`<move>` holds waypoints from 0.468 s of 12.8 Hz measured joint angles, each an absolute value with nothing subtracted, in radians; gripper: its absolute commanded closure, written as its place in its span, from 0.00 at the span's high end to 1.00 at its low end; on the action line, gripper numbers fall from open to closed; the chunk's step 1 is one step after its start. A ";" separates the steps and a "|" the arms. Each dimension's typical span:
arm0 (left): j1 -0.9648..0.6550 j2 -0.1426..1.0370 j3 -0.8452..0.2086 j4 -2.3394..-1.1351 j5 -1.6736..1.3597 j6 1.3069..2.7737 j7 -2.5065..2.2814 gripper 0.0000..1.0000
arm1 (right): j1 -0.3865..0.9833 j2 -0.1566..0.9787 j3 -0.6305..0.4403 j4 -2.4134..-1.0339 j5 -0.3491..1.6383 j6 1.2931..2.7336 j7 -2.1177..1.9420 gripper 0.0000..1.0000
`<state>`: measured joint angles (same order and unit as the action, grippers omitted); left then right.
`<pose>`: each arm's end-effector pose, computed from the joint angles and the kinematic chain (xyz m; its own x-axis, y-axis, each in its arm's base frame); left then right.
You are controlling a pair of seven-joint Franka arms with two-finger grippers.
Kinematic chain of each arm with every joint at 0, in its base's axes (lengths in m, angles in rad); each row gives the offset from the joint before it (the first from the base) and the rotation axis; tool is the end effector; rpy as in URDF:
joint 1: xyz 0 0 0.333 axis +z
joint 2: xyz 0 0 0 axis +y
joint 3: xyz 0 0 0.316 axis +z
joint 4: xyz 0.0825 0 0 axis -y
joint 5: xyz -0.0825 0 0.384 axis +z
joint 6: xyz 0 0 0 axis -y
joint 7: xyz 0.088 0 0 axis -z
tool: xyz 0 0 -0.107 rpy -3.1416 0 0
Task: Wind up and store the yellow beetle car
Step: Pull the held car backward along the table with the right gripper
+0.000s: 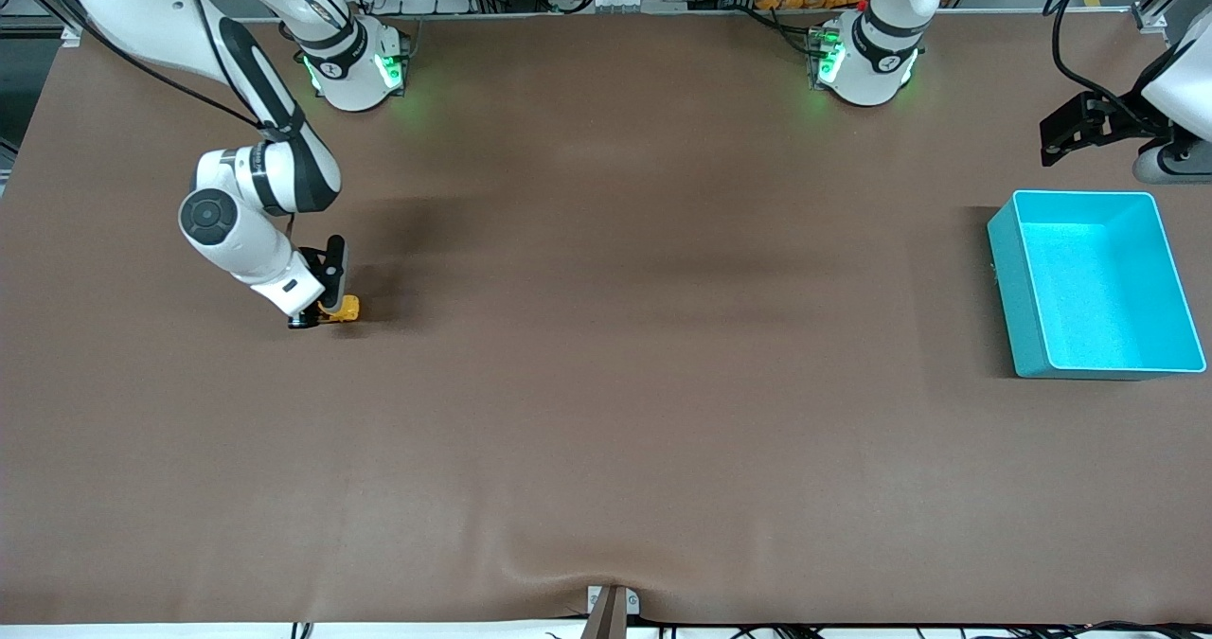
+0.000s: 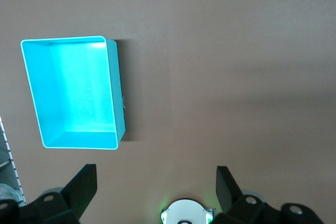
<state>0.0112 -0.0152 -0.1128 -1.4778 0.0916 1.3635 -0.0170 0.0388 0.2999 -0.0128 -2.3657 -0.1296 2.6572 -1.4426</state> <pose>0.5259 -0.0429 0.6590 0.9932 -0.0651 -0.0966 -0.0743 -0.9928 -0.0943 0.5081 0.0166 0.1992 -0.0134 0.9979 -0.0640 0.9999 0.0132 -0.0041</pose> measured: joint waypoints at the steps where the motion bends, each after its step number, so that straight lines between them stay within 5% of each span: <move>1: 0.011 -0.015 -0.113 -1.478 0.092 1.364 -0.017 1.00 | 0.032 0.300 -0.013 -2.367 -0.130 2.661 -1.448 0.10; 6: 0.011 -0.015 -0.113 -1.479 0.092 1.365 -0.017 1.00 | -0.047 0.303 -0.014 -2.373 -0.130 2.694 -1.519 0.10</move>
<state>0.0108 -0.0151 -0.1132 -1.4794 0.0916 1.3647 -0.0169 -0.0474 0.3026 -0.0135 -2.3732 -0.1297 2.6943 -1.5192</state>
